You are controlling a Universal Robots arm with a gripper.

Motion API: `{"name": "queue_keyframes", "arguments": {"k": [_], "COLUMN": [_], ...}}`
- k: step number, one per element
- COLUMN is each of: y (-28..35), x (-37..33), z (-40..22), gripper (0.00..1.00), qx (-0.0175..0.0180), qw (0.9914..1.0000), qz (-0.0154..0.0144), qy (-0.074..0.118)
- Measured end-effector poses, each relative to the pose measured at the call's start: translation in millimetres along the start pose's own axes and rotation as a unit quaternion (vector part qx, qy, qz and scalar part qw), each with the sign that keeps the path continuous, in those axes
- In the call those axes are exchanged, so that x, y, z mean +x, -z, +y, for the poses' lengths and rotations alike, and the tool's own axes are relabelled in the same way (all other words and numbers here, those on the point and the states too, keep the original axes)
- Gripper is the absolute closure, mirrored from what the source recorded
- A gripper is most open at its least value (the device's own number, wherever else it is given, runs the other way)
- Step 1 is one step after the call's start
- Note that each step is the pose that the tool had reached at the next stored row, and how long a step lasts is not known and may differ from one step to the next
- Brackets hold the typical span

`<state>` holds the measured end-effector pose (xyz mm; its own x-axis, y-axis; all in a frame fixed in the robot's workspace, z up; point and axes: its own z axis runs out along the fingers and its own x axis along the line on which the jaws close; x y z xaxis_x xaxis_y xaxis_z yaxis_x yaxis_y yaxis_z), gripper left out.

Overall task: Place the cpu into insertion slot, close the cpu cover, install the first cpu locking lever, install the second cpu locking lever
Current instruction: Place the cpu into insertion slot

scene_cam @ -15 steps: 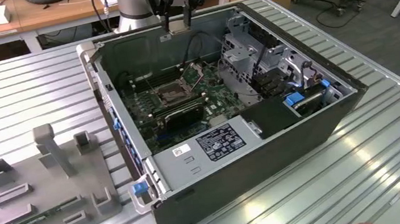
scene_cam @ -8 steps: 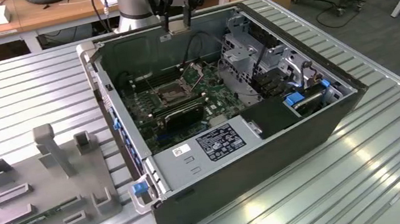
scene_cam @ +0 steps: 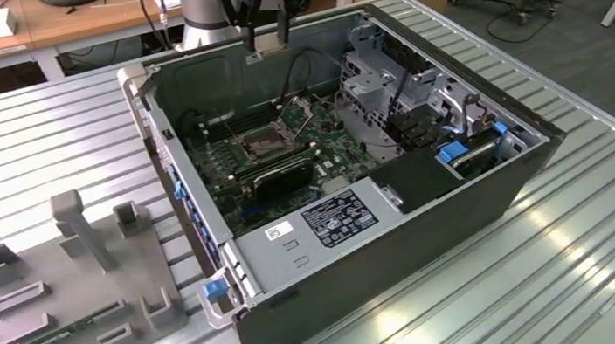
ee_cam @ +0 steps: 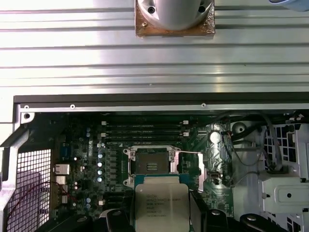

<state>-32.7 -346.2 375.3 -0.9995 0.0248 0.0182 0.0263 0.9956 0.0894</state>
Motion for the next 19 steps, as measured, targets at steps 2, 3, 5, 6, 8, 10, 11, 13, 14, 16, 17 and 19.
{"name": "queue_keyframes", "arguments": {"k": [2,3,5,6,8,10,11,13,14,16,17,19], "y": [-2.4,-3.8,-6.1,-7.1,-9.4,-12.4,-13.6,-15.4,-16.2,-17.7,-18.8,-20.7], "x": [0.4,0.4,0.6,0.6,0.6,0.6,0.6,0.6,0.6,0.6,0.6,0.6], "z": [-0.2,-0.4,-0.5,-0.6,-0.9,-1.1,-1.2,-1.4,-1.5,-1.6,-1.7,-1.9], "gripper": [0.46,0.46,0.46,0.46,0.46,0.46,0.46,0.46,0.46,0.46,0.46,0.46], "qx": [0.0001,0.0003,0.0004,0.0005,0.0006,0.0011,0.0015,0.0024,0.0026,0.0032,0.0034,0.0038], "qw": [1.00000,1.00000,1.00000,1.00000,1.00000,1.00000,1.00000,1.00000,1.00000,0.99999,0.99999,0.99999], "qz": [0.0001,0.0001,0.0001,0.0000,0.0000,0.0000,0.0000,0.0000,0.0000,0.0000,-0.0001,-0.0001], "qy": [0.000,0.000,0.000,0.000,0.000,0.000,0.000,0.000,0.000,0.000,0.000,0.000]}}
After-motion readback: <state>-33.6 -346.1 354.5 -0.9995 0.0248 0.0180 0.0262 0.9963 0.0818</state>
